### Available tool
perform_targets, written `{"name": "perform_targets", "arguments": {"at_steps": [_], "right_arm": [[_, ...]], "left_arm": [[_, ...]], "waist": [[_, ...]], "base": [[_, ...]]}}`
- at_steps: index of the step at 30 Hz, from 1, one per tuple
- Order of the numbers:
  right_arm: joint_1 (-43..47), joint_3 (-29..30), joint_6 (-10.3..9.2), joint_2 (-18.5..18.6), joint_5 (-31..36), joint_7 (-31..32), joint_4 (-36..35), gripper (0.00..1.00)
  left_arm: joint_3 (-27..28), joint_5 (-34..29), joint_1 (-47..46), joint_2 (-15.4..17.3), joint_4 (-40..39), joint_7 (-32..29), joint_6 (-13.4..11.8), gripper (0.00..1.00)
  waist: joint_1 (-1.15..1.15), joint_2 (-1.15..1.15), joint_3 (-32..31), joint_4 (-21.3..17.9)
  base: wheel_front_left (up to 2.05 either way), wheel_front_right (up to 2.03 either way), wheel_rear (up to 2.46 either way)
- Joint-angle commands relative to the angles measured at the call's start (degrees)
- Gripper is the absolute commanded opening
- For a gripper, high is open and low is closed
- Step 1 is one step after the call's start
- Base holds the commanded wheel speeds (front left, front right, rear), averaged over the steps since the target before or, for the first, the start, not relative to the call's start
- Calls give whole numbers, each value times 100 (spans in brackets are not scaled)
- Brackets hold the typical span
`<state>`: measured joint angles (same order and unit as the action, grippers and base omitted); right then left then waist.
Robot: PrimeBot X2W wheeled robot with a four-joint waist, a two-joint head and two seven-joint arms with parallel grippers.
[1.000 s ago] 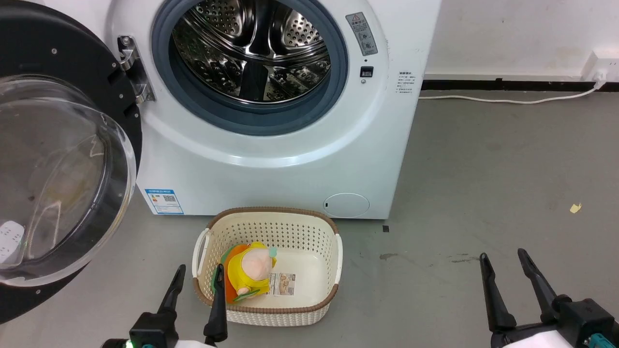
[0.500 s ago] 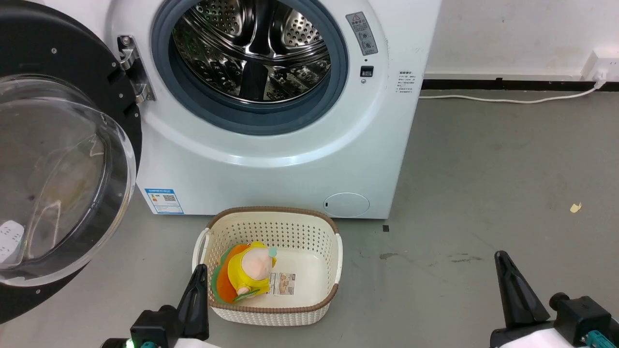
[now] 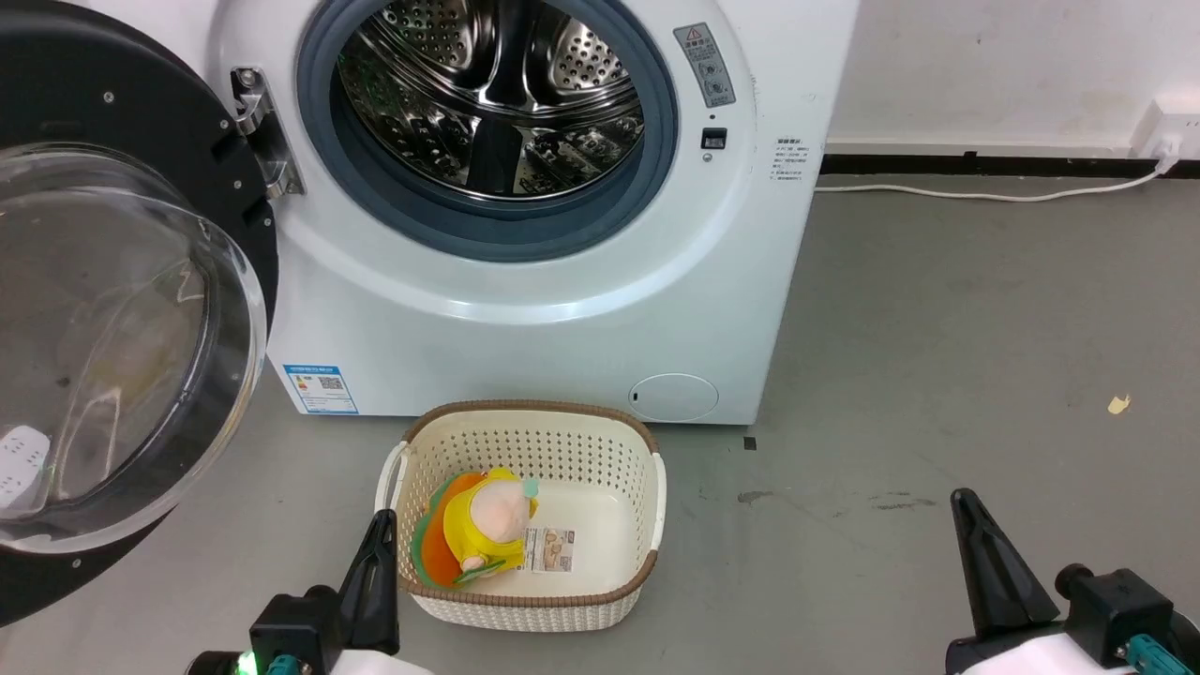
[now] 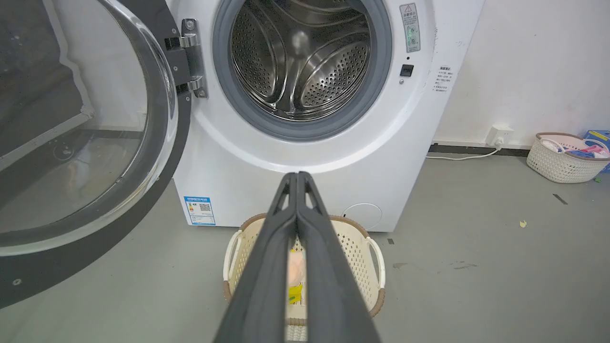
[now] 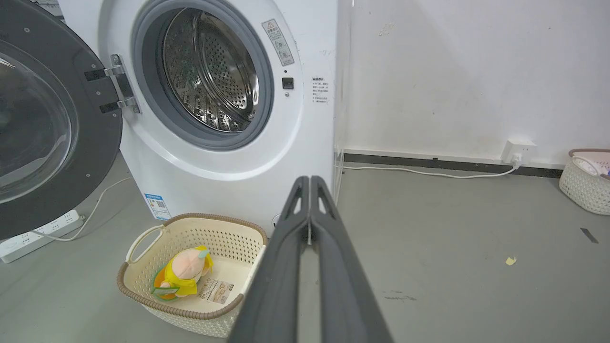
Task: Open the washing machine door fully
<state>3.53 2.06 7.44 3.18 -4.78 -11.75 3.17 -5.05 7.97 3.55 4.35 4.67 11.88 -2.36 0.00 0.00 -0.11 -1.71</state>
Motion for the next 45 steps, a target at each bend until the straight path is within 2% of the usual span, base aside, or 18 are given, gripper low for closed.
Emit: {"name": "perform_targets", "arguments": {"at_steps": [1, 45], "right_arm": [[-65, -11, 1, -7, 39, 21, -37, 0], [-194, -99, 3, -17, 236, 539, -163, 0]], "left_arm": [[12, -66, -62, -19, -43, -39, 12, 0], [233, -394, -193, -76, -233, -555, 113, 0]], "waist": [[0, 0, 0, 2], [0, 0, 5, 78]], "base": [[0, 0, 0], [0, 0, 0]]}}
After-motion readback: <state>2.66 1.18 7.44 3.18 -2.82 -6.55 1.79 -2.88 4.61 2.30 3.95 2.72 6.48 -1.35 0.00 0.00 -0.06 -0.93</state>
